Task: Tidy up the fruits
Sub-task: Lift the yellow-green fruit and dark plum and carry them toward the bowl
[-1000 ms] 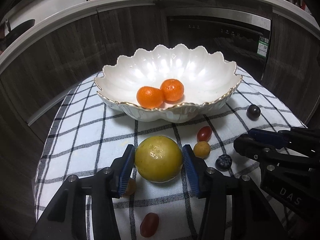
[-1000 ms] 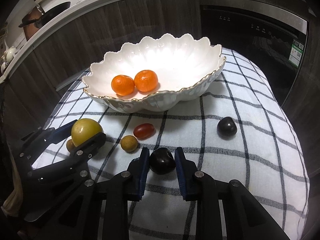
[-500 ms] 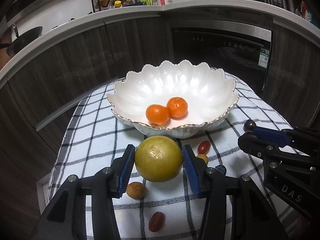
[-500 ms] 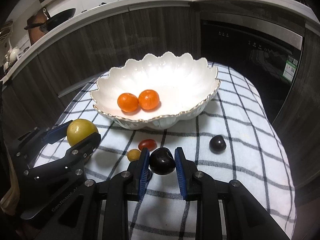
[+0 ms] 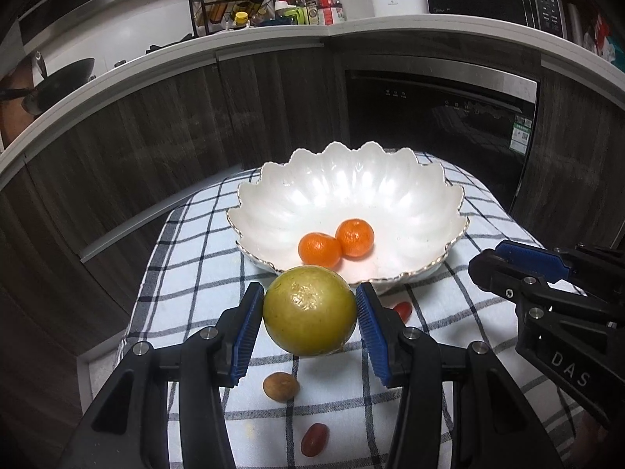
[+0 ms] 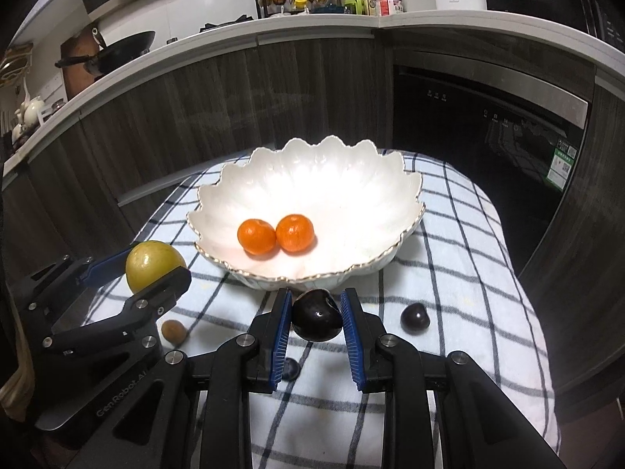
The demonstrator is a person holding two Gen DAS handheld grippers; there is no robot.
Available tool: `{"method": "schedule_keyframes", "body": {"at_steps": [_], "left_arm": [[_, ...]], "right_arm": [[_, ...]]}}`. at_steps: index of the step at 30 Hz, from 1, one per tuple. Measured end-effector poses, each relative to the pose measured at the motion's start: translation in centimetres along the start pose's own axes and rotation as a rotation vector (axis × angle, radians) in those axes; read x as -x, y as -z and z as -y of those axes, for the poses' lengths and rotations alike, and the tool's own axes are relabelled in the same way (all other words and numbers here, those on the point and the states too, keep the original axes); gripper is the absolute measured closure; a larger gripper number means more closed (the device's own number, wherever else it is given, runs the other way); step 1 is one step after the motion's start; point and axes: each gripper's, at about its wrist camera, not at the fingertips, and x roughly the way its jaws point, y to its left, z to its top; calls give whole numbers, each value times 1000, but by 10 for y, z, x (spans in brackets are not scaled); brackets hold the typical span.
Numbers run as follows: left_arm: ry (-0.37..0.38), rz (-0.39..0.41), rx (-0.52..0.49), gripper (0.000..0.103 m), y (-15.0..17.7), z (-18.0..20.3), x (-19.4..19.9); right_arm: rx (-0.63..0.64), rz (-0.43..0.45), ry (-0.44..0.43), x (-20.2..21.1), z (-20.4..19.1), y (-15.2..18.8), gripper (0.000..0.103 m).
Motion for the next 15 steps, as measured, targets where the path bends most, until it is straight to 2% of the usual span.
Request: {"method": "schedule_keyframes", "body": {"at_steps": [15], "left_arm": [[-18,35,28,55,-26,-6,2]], "right_arm": [[16,51,28,3,4,-31,75]]}}
